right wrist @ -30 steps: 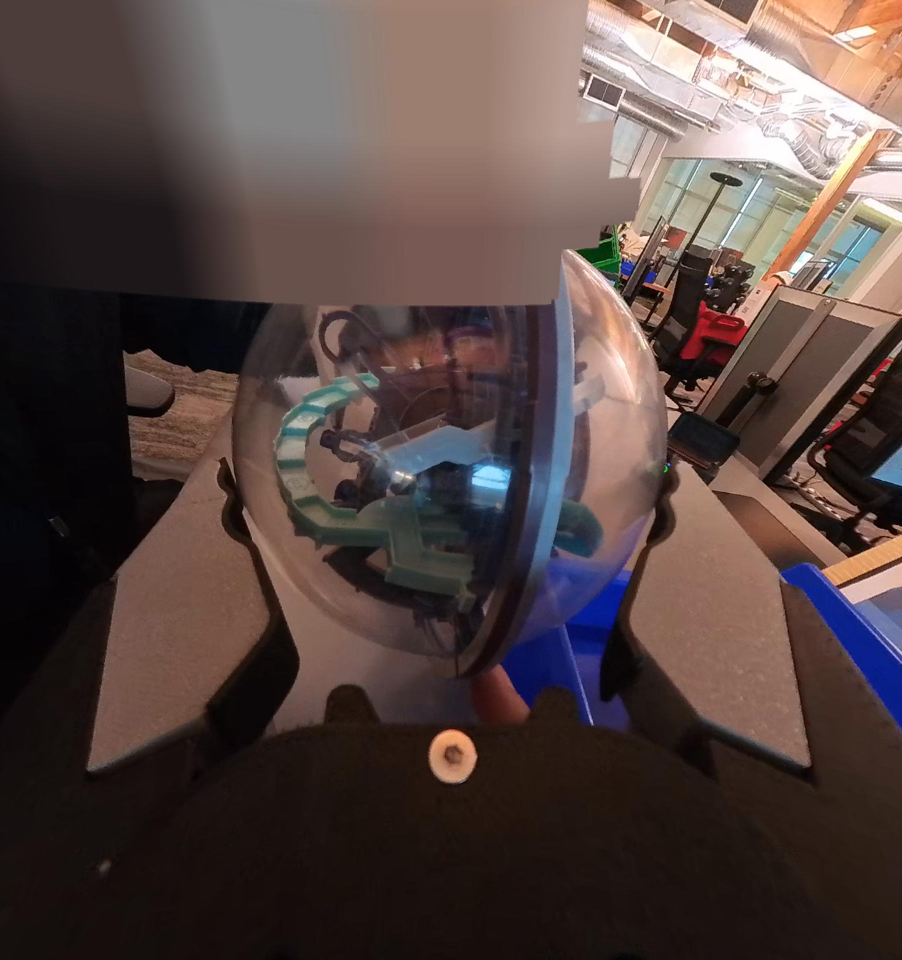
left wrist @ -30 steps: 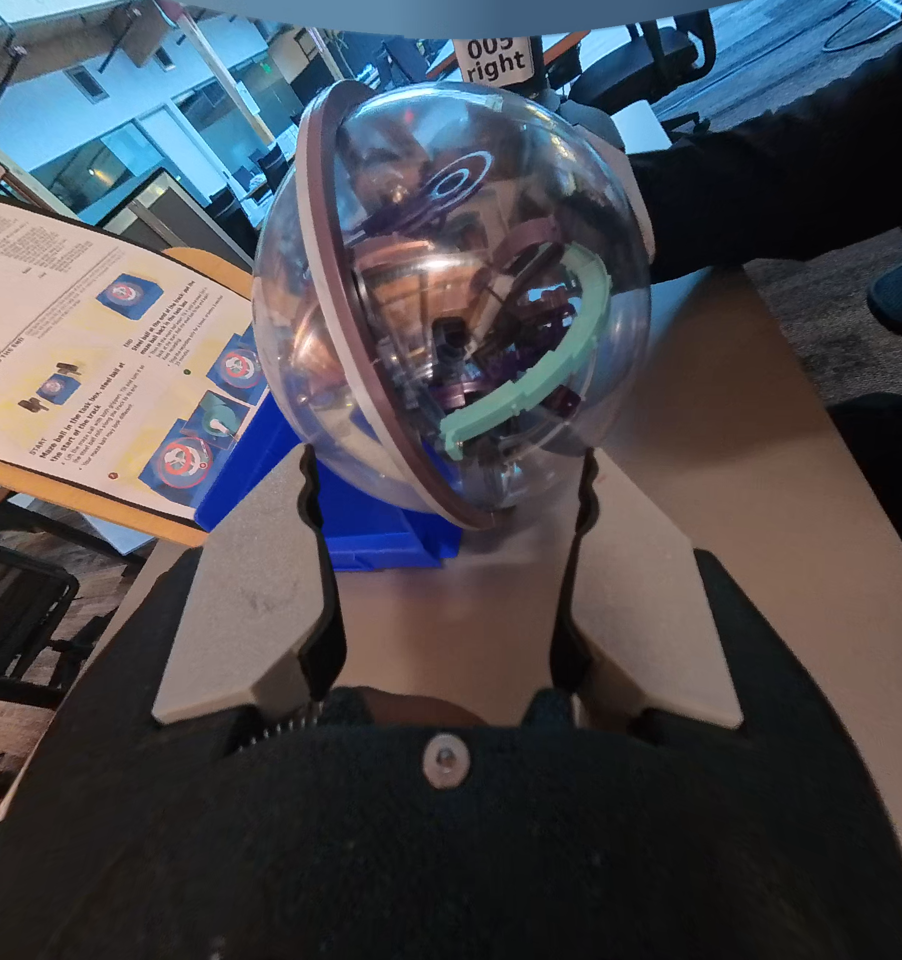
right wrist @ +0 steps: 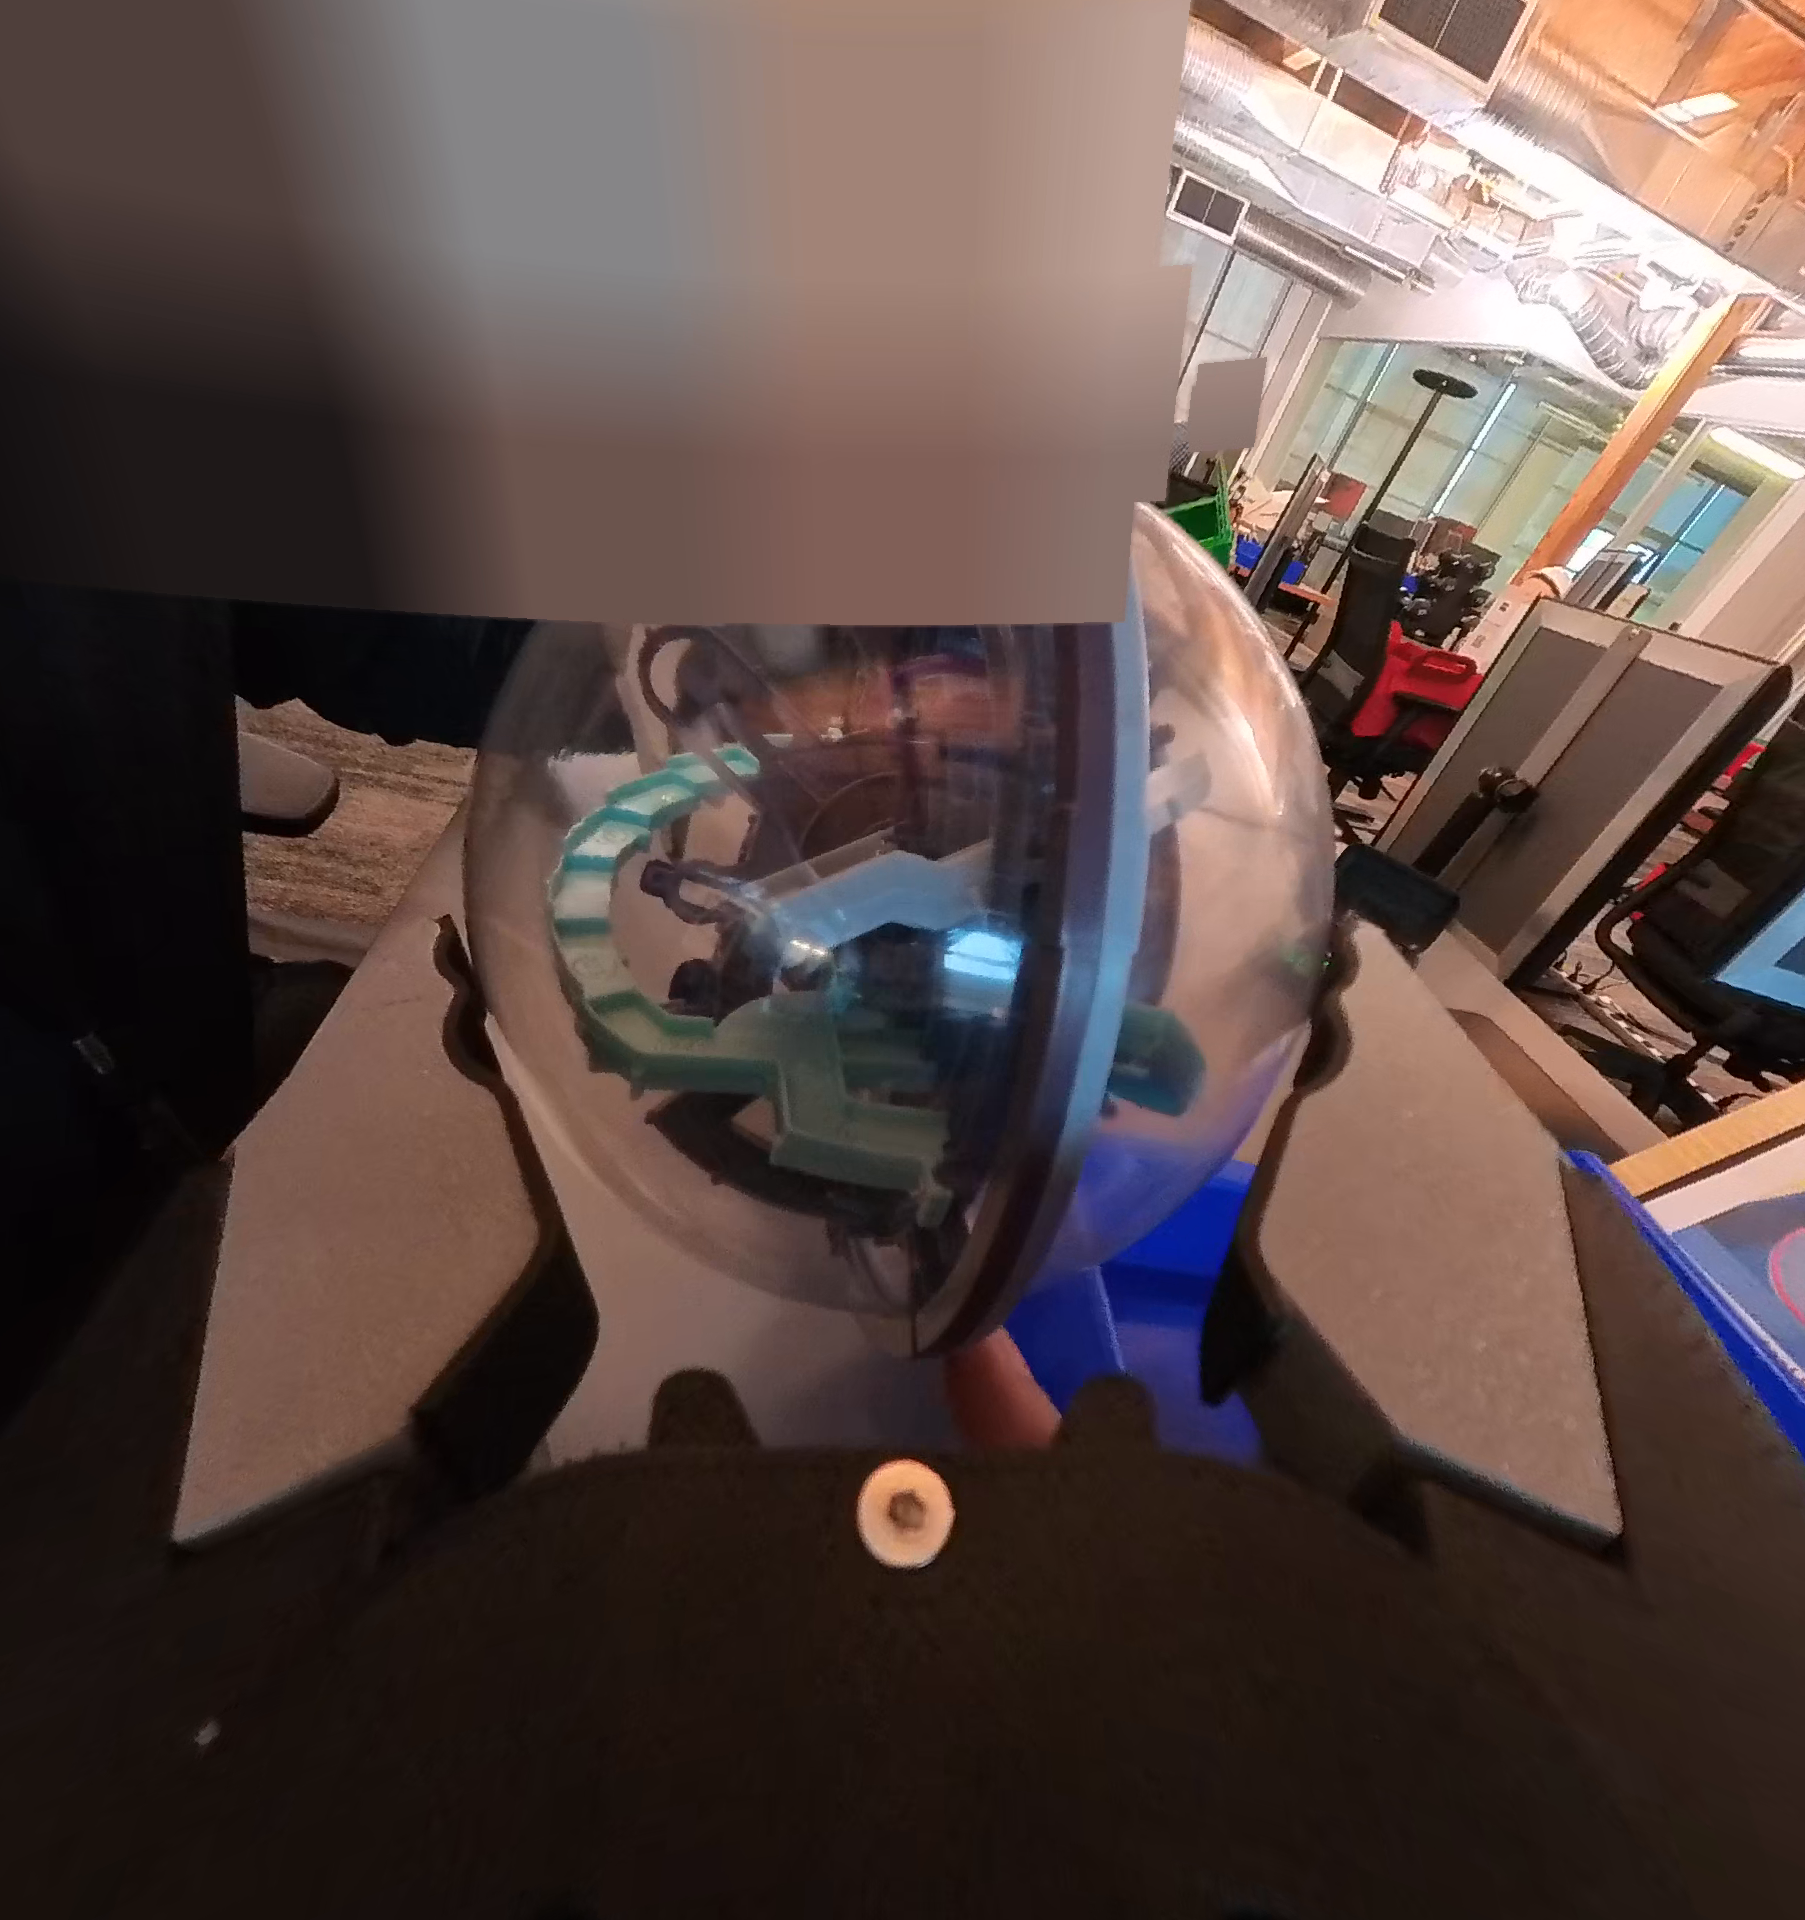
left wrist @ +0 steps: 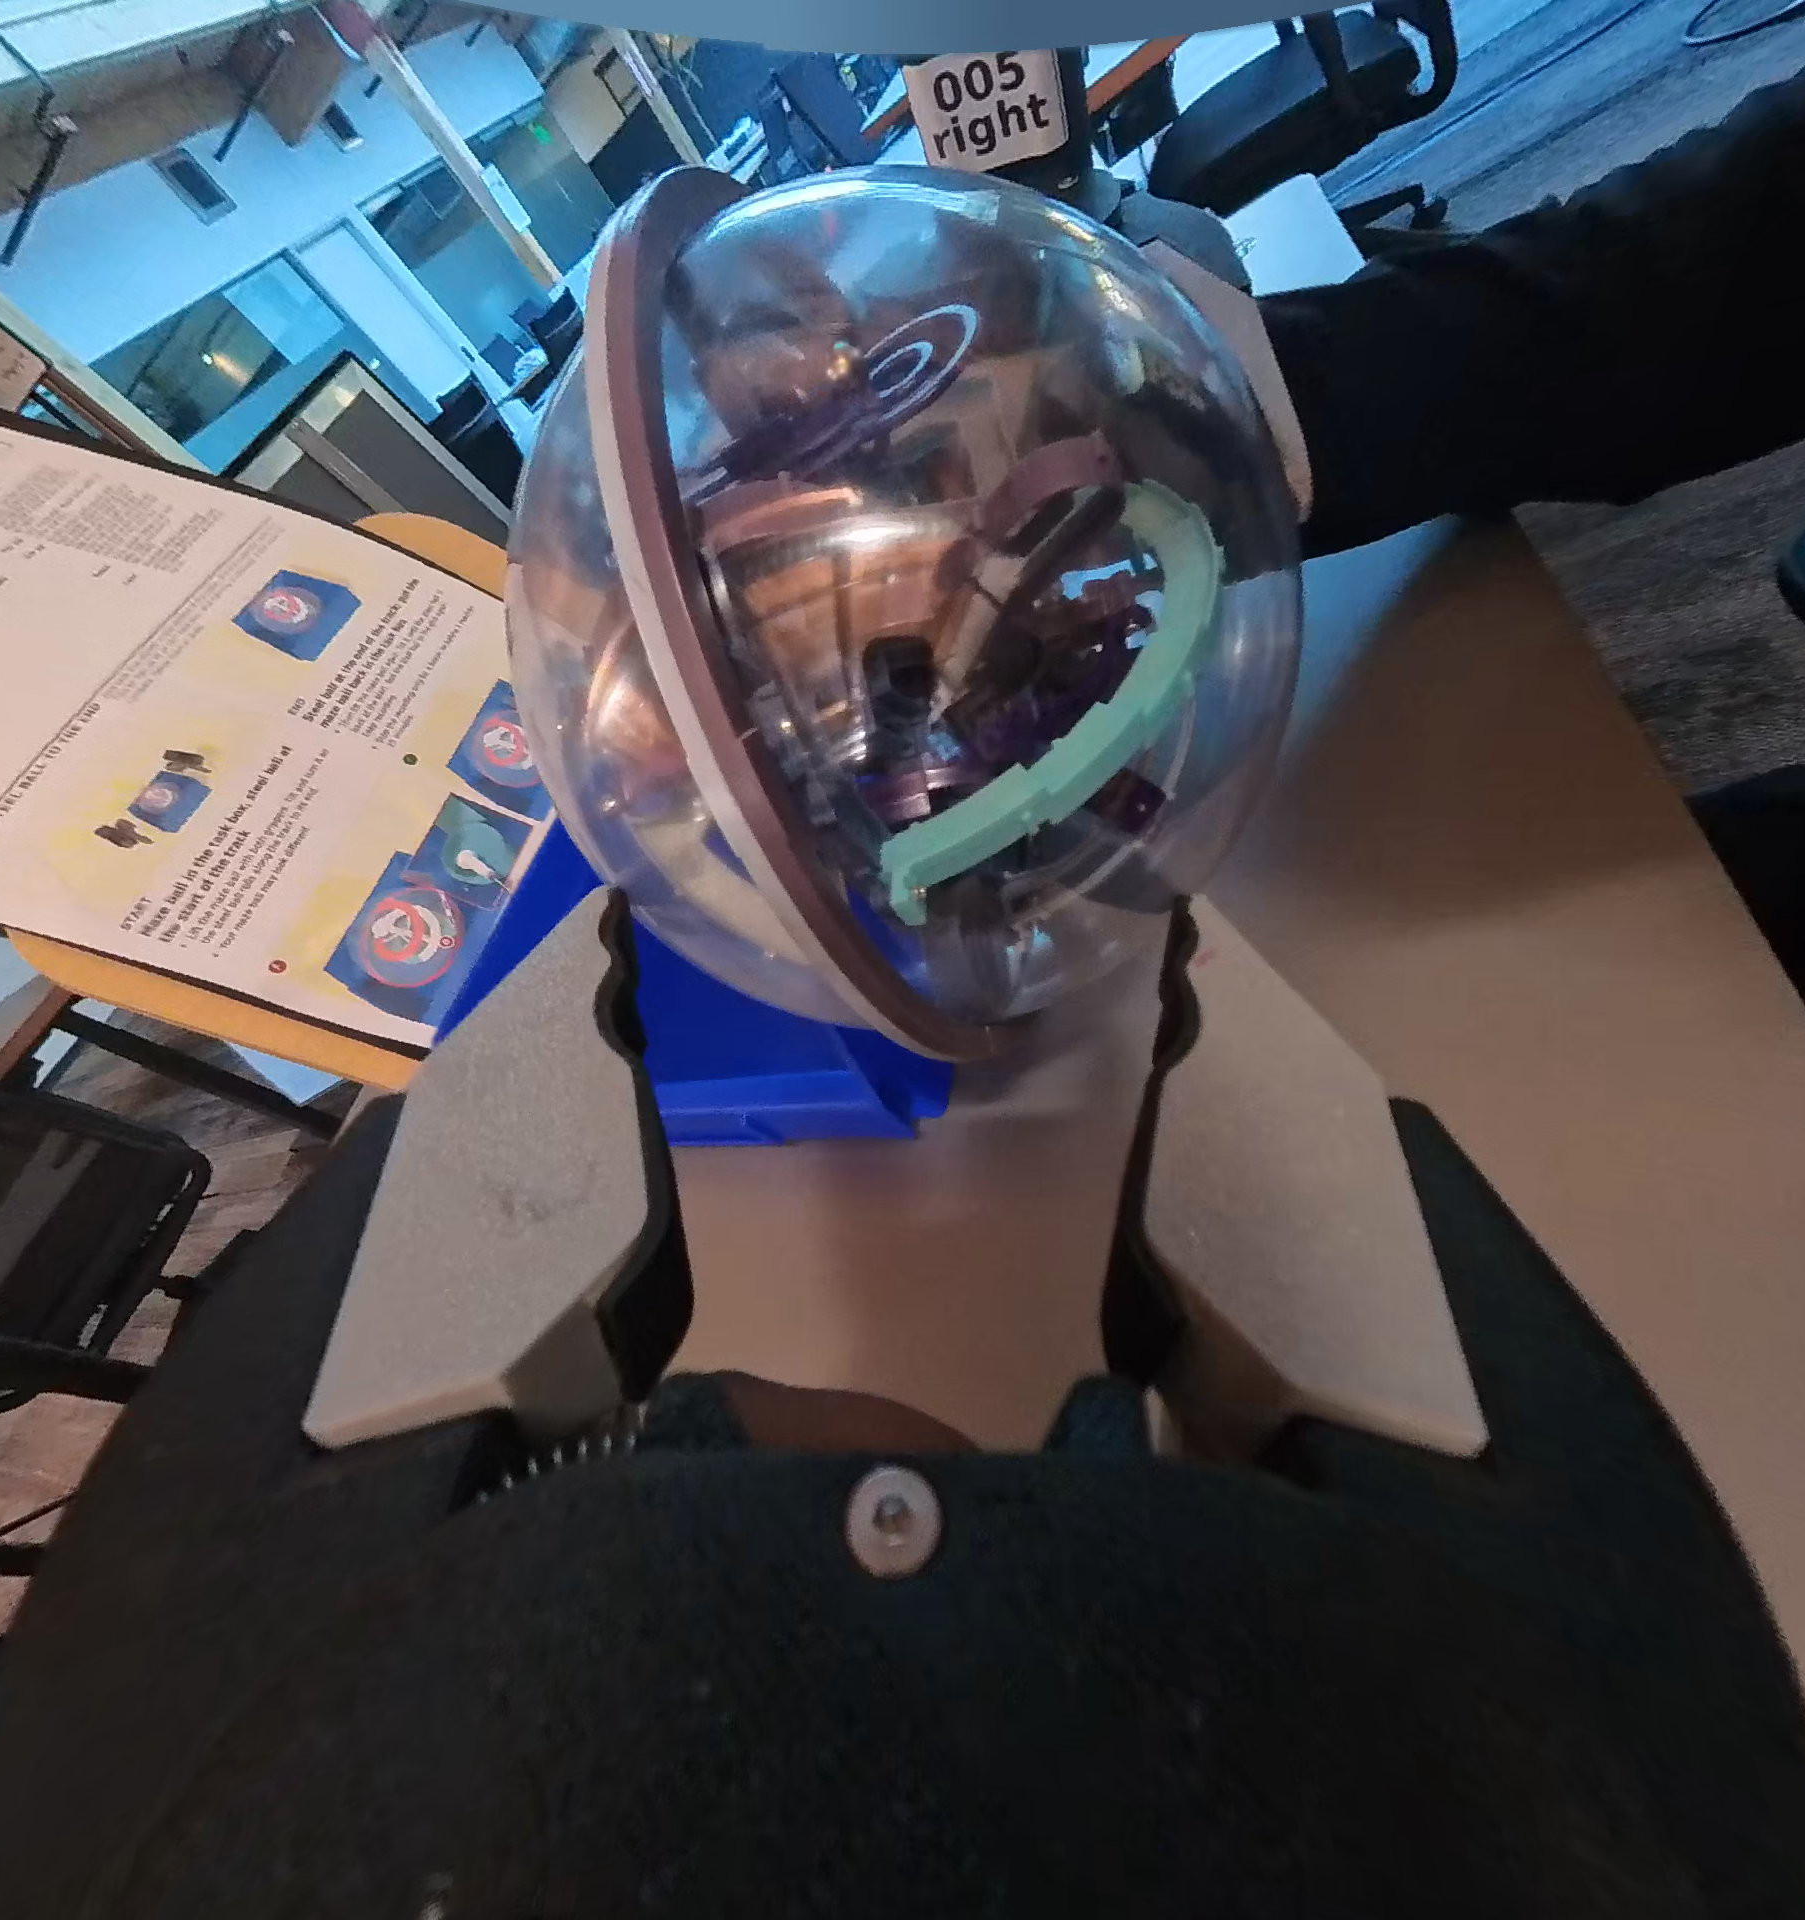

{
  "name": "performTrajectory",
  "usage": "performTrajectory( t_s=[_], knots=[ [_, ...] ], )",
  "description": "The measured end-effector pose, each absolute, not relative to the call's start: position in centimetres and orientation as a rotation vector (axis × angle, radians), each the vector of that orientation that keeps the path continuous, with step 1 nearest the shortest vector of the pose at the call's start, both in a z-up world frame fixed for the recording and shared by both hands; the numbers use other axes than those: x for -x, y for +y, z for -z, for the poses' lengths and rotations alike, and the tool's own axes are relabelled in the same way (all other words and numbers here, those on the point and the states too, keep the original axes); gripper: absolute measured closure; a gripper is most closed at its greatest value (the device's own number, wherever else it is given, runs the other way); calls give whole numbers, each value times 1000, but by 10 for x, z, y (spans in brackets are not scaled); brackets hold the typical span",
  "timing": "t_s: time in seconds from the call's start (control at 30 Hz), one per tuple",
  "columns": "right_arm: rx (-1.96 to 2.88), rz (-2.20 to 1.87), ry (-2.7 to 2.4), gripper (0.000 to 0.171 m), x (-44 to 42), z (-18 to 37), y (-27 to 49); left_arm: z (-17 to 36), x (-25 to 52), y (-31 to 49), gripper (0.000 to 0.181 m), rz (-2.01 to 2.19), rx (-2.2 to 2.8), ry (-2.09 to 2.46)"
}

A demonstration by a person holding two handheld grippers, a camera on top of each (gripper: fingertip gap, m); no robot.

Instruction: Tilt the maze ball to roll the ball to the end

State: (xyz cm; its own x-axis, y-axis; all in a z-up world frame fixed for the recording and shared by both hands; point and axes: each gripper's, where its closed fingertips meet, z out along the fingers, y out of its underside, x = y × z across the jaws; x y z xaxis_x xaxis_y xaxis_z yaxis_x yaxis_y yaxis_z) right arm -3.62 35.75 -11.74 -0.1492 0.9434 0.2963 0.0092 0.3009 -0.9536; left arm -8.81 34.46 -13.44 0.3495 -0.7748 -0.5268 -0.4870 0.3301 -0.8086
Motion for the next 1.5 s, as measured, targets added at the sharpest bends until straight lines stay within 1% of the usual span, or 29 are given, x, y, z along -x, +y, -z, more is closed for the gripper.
performTrajectory(
  t_s=[0.67,1.5],
  knots=[
    [860,-1061,-1451,20,40,107,359,121,93,346,82,181,1297,1331],
    [783,-1167,-1413,20,46,101,354,107,97,335,82,122,1291,1346]
  ],
)
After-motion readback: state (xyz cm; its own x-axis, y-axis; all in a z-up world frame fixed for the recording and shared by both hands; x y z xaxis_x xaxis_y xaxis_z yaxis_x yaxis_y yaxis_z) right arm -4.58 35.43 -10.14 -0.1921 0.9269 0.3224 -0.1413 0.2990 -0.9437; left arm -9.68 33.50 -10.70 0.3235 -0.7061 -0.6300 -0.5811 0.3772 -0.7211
